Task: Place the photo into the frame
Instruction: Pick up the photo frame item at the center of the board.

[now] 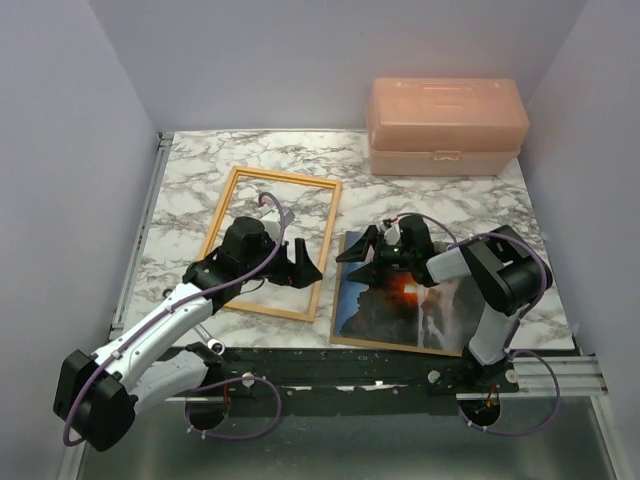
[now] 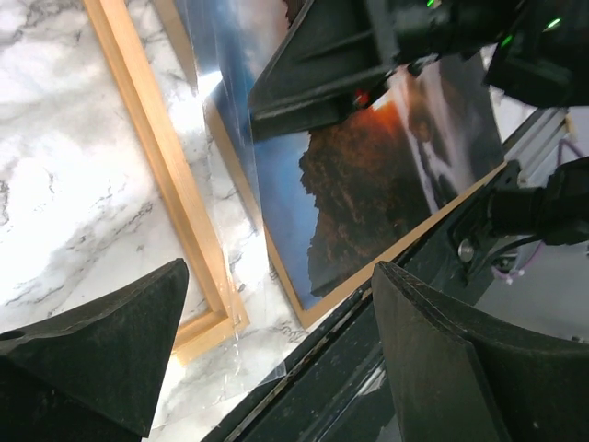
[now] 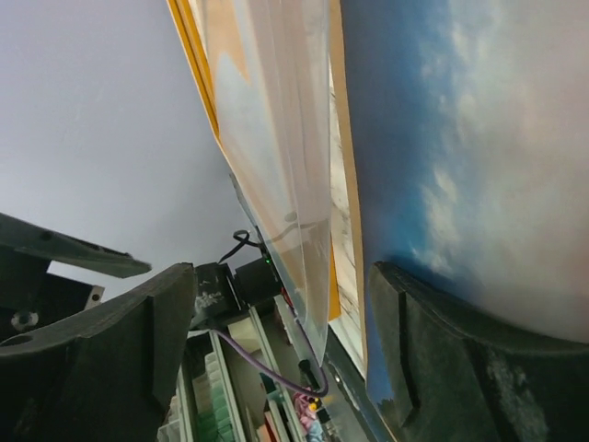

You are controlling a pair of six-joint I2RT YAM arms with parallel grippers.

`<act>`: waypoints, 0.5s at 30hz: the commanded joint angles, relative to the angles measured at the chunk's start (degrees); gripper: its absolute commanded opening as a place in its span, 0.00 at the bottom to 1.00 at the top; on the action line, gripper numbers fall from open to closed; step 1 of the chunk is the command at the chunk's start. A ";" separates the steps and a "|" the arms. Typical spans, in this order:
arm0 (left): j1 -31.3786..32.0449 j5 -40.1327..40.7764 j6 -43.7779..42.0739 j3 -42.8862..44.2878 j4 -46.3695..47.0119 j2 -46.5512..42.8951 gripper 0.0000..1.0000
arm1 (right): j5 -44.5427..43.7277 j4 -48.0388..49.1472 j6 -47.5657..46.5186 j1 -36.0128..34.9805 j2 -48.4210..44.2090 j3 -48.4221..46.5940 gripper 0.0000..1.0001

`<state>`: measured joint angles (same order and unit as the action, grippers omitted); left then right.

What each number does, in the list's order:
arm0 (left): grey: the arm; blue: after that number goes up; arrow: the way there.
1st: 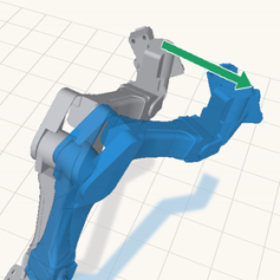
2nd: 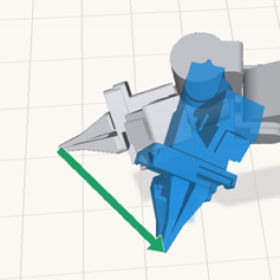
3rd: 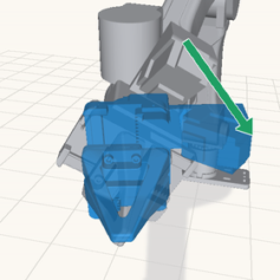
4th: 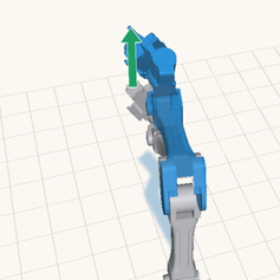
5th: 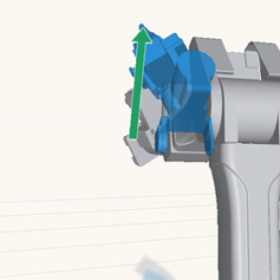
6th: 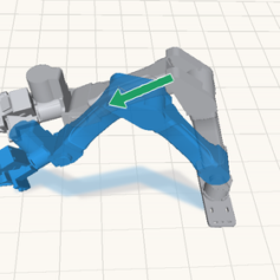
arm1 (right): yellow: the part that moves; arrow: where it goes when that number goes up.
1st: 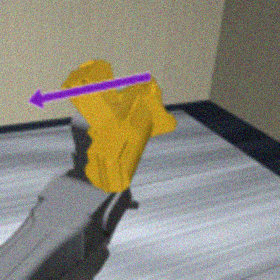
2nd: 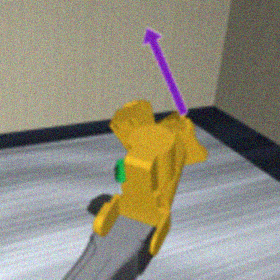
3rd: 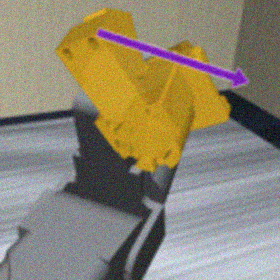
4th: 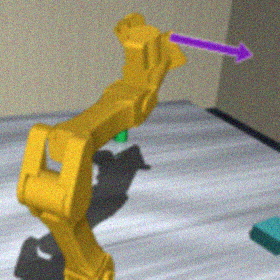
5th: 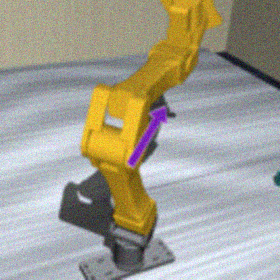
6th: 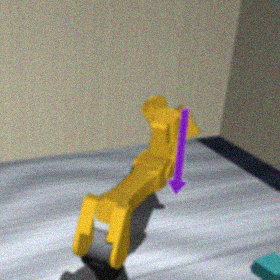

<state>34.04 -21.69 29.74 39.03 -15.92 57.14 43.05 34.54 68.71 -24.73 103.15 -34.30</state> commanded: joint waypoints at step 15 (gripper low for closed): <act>-4.68 -5.20 4.68 1.25 3.20 -14.22 0.80 | -9.82 26.19 13.33 -5.46 15.39 1.22 0.52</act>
<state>30.00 -24.67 34.13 38.87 -12.80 44.40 36.18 61.06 78.63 -29.12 114.50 -32.58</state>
